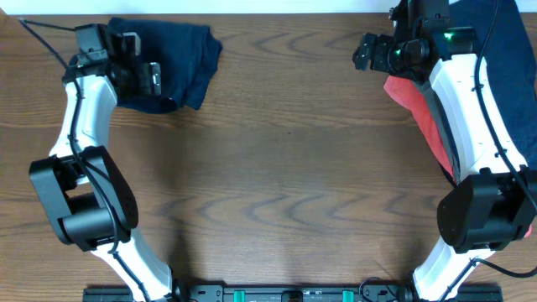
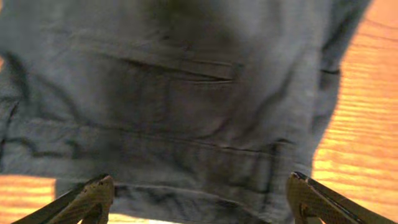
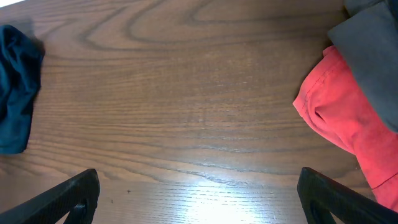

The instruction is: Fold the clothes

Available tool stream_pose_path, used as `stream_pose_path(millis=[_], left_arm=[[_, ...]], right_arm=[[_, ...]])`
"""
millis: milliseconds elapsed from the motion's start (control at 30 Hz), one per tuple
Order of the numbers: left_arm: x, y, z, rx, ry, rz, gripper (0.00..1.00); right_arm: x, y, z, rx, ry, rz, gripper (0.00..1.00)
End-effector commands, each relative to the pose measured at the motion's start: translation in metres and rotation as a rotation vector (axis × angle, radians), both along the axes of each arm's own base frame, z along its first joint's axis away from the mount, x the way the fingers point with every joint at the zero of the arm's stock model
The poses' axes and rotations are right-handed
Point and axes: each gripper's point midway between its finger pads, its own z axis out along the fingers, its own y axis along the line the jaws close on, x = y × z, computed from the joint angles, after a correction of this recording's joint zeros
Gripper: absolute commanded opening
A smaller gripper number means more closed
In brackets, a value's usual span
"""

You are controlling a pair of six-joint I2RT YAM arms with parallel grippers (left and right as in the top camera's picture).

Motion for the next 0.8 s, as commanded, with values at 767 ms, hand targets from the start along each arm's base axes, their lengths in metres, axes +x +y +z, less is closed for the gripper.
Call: stream_pose_path(millis=[767], left_arm=[[0.053,-0.035,-0.080,0.242,-0.039,-0.122,0.90]], right_arm=[[0.001,0.007,-0.005,-0.011,0.001,0.023,0.99]])
